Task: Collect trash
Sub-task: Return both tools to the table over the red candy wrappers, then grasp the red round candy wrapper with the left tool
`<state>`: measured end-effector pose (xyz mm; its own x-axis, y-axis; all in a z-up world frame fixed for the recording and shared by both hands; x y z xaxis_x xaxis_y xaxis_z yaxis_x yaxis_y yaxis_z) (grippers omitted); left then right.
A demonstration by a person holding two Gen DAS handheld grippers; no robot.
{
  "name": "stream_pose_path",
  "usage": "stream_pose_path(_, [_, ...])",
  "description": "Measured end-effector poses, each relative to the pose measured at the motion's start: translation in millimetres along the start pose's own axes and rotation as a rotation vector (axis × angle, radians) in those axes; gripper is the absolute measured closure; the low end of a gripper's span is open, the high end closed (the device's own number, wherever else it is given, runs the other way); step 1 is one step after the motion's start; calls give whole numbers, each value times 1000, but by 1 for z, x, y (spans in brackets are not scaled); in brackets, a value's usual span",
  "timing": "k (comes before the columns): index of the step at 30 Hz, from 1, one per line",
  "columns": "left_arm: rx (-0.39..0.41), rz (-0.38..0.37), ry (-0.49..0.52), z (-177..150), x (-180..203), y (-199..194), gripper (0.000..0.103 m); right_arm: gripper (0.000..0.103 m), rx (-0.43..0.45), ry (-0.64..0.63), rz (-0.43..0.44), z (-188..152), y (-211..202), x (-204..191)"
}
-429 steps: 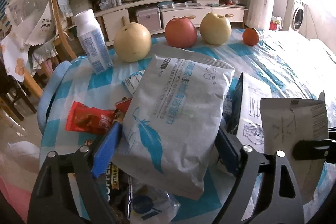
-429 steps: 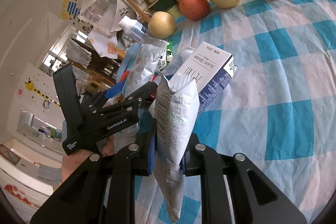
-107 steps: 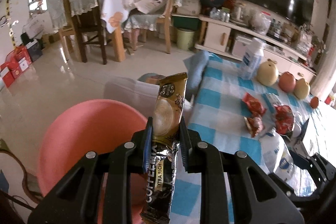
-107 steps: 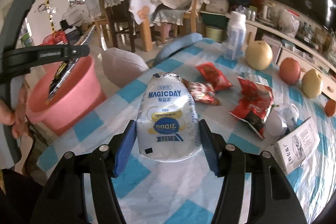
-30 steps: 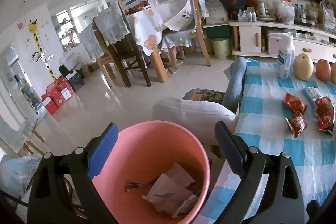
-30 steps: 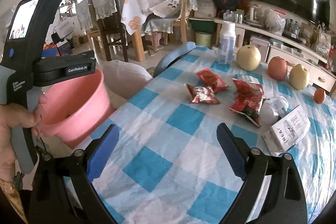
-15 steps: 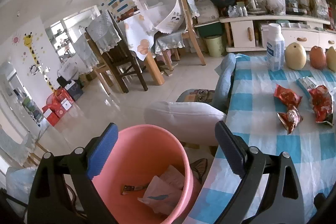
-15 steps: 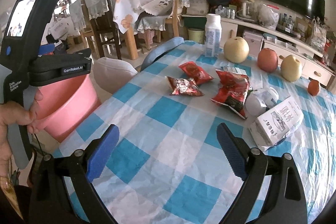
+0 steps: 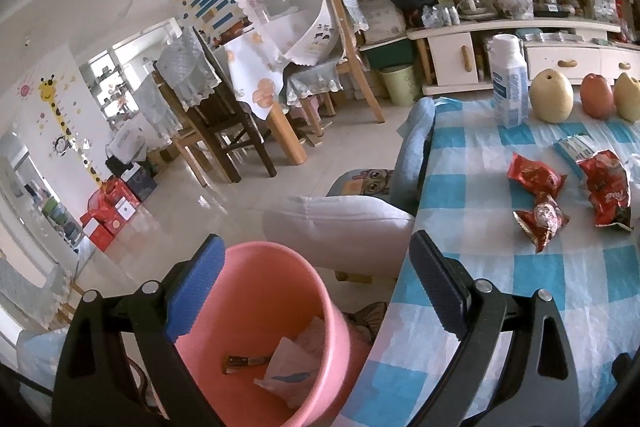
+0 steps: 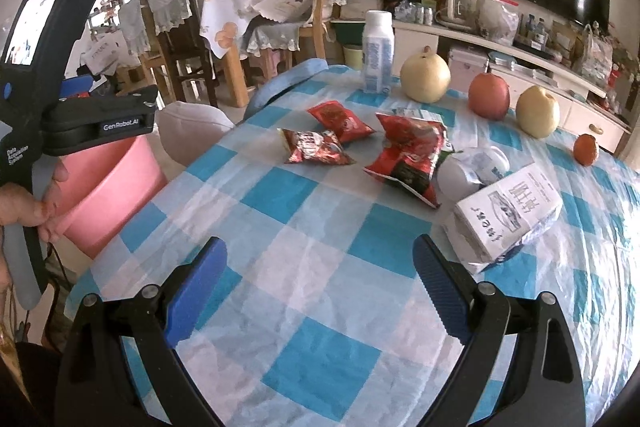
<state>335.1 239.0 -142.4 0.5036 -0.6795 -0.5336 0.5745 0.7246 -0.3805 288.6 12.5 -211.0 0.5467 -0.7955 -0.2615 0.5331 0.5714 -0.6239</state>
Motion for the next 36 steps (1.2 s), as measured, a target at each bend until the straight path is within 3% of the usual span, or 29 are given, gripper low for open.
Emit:
stream_pose_path(11, [20, -12, 34, 3, 21, -11, 9, 10, 21, 59, -28, -1, -18, 38])
stream_pose_path(18, [27, -70, 43, 6, 41, -22, 9, 10, 38, 106, -44, 0, -29, 63])
stream_pose_path(23, [29, -150, 44, 9, 63, -30, 9, 10, 56, 171, -46, 1, -37, 87])
stream_pose_path(29, [-1, -311, 40, 10, 105, -38, 9, 10, 81, 266, -65, 4, -47, 122])
stream_pose_path(36, [-75, -443, 36, 8, 151, -30, 9, 10, 90, 444, -6, -2, -53, 161])
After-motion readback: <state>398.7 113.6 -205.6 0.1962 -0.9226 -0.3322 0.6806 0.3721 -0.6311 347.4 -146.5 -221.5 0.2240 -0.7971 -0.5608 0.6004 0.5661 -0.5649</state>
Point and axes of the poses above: each gripper's, at about its wrist camera, not at the fingertips, and y roughly the way its jaws point, x to its right, z to its top, the point moved 10 cm from there along y, roughly the way its jaws point, and after that the axes turned 15 degrees about z, right-handed, at the moved point
